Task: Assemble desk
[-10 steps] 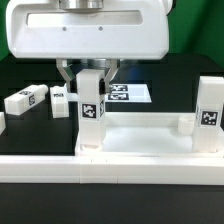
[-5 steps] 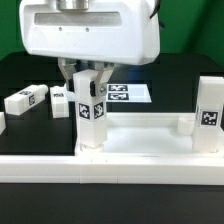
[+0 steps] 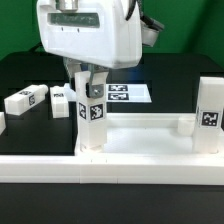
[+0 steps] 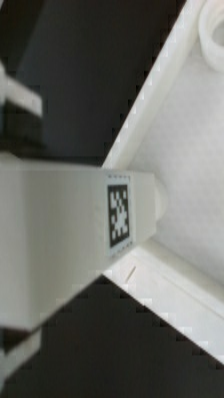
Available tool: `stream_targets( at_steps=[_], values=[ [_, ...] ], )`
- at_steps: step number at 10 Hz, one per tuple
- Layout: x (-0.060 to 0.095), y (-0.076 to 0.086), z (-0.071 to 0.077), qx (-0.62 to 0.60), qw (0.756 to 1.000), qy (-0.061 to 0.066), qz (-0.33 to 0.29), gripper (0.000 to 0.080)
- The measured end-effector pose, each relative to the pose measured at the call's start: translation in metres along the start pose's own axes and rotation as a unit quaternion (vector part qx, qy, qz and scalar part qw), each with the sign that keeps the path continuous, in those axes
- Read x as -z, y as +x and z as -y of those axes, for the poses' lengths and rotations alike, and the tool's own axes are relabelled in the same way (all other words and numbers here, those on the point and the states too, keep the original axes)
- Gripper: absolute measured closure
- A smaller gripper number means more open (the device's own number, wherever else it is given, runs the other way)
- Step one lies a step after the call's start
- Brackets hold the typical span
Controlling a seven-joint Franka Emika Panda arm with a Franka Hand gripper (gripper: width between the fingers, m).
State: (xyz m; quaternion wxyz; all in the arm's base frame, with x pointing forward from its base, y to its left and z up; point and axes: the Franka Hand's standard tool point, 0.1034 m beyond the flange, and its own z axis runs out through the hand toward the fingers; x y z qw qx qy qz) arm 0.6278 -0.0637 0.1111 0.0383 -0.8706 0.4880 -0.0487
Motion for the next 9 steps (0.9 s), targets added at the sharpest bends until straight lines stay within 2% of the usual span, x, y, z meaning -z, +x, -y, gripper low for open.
stream_targets(
  at_steps=[1,2,3,4,7,8,9],
  values=[
    [0.000,0.000,0.000,0.020,1.000,0.000,0.000,0.0251],
    [0.000,-0.002,0.001,0.032,0.999,0.000,0.001,0.0251],
    [-0.001,-0.006,0.003,0.068,0.998,-0.003,0.001,0.0171],
    [-0.001,-0.011,0.004,0.119,0.993,-0.008,0.003,0.0156],
    [-0.002,-0.011,0.004,0.280,0.960,-0.008,0.005,0.0151],
    [-0.002,-0.011,0.004,0.297,0.955,-0.008,0.005,0.0151],
    [-0.002,-0.010,0.004,0.344,0.939,-0.008,0.005,0.0151]
  ],
)
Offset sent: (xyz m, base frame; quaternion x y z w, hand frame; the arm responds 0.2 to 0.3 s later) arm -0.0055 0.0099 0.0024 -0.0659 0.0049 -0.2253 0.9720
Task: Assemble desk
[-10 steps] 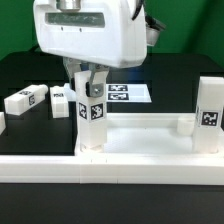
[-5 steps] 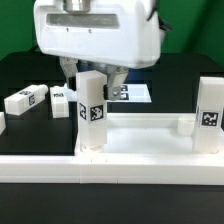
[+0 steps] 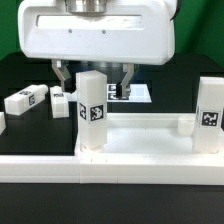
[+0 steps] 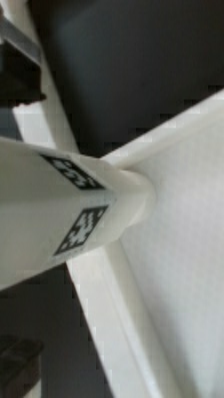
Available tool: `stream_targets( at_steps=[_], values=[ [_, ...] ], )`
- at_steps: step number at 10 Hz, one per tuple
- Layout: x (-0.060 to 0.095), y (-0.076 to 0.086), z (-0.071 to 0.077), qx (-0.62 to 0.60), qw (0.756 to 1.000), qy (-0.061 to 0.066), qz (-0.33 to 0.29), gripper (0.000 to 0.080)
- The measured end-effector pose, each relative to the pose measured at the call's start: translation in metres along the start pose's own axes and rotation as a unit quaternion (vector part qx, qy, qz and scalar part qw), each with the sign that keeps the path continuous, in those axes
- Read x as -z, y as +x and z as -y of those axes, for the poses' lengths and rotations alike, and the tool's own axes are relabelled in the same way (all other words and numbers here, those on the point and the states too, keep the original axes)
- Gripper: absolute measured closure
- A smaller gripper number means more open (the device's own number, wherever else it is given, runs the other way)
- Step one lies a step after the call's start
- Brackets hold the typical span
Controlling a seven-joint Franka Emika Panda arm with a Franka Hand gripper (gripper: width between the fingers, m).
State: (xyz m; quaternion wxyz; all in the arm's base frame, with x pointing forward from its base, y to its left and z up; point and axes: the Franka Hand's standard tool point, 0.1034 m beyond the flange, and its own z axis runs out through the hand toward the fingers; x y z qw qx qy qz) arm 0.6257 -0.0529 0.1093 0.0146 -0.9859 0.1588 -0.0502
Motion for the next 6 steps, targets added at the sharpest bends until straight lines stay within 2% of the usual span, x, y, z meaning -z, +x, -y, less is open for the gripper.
stream_targets(
  at_steps=[4,6],
  values=[
    [0.0001,0.0000,0.0012,0.131,0.991,-0.001,0.000,0.0151],
    [0.0001,0.0000,0.0009,0.209,0.978,-0.003,0.000,0.0151]
  ],
)
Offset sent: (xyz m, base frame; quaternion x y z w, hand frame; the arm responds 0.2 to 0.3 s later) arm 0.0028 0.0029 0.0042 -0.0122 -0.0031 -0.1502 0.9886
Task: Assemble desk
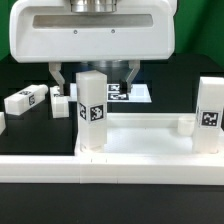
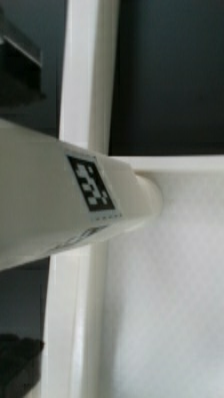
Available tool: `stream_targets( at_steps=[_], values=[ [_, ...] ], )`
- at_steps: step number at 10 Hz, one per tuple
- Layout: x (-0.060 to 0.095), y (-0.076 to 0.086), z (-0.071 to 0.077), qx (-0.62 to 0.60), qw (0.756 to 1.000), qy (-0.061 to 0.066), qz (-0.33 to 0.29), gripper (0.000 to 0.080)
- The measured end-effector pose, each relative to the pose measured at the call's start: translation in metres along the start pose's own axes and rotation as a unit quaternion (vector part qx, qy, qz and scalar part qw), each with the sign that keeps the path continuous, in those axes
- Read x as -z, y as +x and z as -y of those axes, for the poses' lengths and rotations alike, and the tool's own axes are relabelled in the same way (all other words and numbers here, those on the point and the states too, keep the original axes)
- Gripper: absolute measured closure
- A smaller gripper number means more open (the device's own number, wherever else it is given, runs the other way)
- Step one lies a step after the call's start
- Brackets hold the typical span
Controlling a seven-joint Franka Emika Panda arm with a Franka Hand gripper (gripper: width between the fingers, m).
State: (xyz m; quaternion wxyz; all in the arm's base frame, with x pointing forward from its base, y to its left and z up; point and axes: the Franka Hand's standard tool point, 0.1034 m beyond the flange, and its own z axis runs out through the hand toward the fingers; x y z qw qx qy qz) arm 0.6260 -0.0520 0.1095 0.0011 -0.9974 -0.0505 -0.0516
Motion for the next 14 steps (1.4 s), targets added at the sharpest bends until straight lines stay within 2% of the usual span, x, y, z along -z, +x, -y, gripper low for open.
stream_targets(
  at_steps=[3,5,6,7,8,9,12,14],
  values=[
    [0.0002,0.0000,-0.0027,0.114,0.993,-0.008,0.002,0.0151],
    [0.0002,0.0000,-0.0031,0.156,0.988,-0.008,0.002,0.0151],
    [0.0002,0.0000,-0.0031,0.172,0.985,-0.008,0.002,0.0238],
    [0.0001,-0.0001,-0.0030,0.169,0.986,-0.008,0.002,0.0384],
    [0.0001,-0.0001,-0.0030,0.169,0.986,-0.008,0.002,0.0384],
    [0.0000,-0.0003,-0.0029,0.169,0.986,-0.008,0.003,0.0511],
    [-0.0001,-0.0004,-0.0030,0.159,0.987,-0.008,0.002,0.0511],
    [-0.0002,-0.0004,-0.0027,0.089,0.996,-0.007,0.002,0.0511]
  ],
)
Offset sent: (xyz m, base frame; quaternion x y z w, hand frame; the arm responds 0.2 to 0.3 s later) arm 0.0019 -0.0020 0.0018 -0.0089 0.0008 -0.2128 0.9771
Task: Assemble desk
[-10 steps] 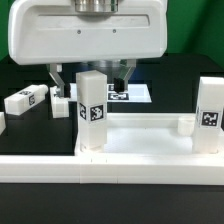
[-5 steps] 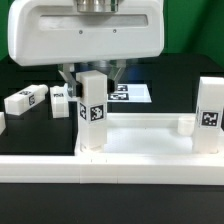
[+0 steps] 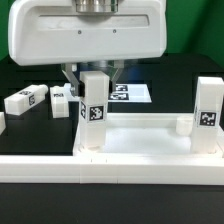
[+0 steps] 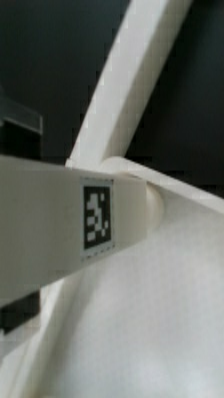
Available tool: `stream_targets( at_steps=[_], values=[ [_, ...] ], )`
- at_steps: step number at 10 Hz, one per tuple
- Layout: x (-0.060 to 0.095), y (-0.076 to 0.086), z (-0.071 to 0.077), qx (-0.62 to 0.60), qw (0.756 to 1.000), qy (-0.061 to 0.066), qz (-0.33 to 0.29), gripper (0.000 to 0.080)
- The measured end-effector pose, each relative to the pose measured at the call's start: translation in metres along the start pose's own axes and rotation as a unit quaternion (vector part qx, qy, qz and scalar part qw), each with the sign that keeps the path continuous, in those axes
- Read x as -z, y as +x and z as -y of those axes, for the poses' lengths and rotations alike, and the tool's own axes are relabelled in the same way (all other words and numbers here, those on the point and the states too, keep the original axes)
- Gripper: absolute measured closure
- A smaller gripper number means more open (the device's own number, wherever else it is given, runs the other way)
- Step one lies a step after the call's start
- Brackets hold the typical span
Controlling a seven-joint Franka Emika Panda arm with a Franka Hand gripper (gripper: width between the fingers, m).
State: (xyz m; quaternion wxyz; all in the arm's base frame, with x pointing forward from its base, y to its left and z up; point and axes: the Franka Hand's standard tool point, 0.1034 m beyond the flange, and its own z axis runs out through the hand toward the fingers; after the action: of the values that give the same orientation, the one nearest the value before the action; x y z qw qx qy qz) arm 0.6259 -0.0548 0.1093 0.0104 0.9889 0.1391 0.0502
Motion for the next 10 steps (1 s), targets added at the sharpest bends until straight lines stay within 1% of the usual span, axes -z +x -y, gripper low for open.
stream_targets(
  at_steps=[1,2,3,4,5,6,9,10],
  values=[
    [0.0000,0.0000,0.0002,-0.039,0.999,0.003,-0.001,0.0511],
    [0.0000,-0.0004,-0.0004,-0.103,0.995,0.009,-0.003,0.0510],
    [-0.0002,-0.0009,-0.0011,-0.141,0.990,0.011,-0.003,0.0509],
    [-0.0006,-0.0015,-0.0016,-0.196,0.981,0.014,-0.003,0.0509],
    [-0.0009,-0.0018,-0.0018,-0.235,0.972,0.015,-0.003,0.0509],
    [-0.0012,-0.0023,-0.0025,-0.284,0.959,0.017,-0.002,0.0509],
    [-0.0012,-0.0028,-0.0024,-0.427,0.904,0.018,0.011,0.0509],
    [-0.0018,-0.0031,-0.0022,-0.481,0.876,0.018,0.015,0.0509]
  ],
)
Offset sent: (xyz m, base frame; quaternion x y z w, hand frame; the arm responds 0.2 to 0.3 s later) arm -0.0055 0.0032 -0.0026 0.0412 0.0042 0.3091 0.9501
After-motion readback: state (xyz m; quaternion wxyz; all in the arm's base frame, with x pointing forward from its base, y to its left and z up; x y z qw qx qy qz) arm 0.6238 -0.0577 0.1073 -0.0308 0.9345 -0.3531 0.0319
